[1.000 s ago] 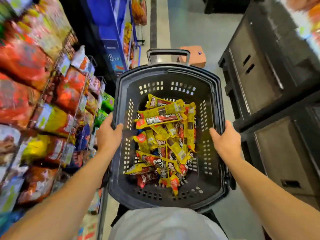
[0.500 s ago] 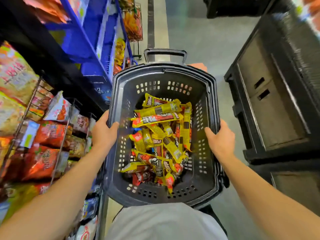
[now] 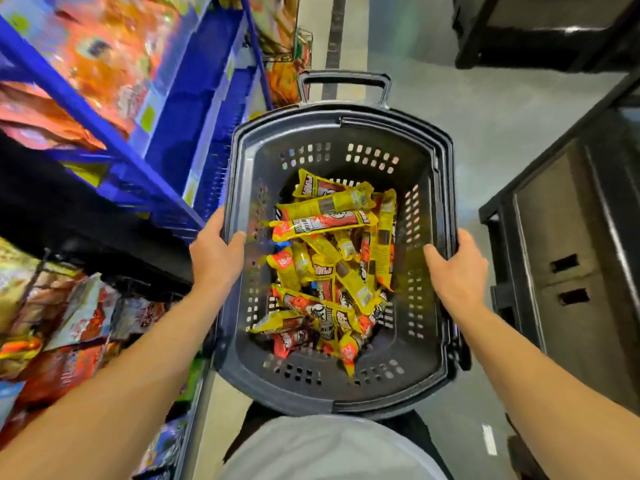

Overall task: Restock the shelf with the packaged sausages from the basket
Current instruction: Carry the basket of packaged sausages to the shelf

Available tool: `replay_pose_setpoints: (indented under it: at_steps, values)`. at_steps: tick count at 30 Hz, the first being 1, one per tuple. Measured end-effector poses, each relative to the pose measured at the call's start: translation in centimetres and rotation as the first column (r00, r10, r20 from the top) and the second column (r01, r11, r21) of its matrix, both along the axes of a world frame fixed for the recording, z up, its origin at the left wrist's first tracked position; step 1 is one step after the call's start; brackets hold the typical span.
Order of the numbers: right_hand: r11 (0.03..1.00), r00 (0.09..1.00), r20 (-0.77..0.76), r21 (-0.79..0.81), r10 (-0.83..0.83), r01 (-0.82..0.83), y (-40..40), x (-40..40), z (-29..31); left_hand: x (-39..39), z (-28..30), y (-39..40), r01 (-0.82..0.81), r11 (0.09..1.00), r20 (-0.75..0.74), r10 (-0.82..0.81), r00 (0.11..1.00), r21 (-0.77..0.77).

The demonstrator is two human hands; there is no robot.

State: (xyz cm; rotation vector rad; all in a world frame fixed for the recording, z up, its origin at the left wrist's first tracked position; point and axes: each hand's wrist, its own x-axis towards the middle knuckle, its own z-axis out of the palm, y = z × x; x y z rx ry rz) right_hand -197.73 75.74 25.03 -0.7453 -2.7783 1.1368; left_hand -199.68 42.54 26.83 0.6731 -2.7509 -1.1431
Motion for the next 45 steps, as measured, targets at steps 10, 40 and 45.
replay_pose_setpoints:
  at_steps: [10, 40, 45]
  values:
    - [0.999, 0.996, 0.078, 0.019, -0.037, 0.036, -2.8, -23.7, -5.5, -25.1, -5.9, -2.9, 0.038, 0.998, 0.116, -0.043, 0.992, 0.046]
    - [0.993, 0.859, 0.503, 0.009, 0.096, -0.116, -10.8, -54.5, -46.0, -54.5, -47.3, -10.8, -0.081, 0.984, 0.339, 0.132, 0.931, -0.161]
    - [0.995, 0.868, 0.488, -0.001, 0.091, -0.104, -12.7, -54.5, -47.0, -54.9, -49.2, -12.5, -0.107, 0.983, 0.307, 0.149, 0.940, -0.151]
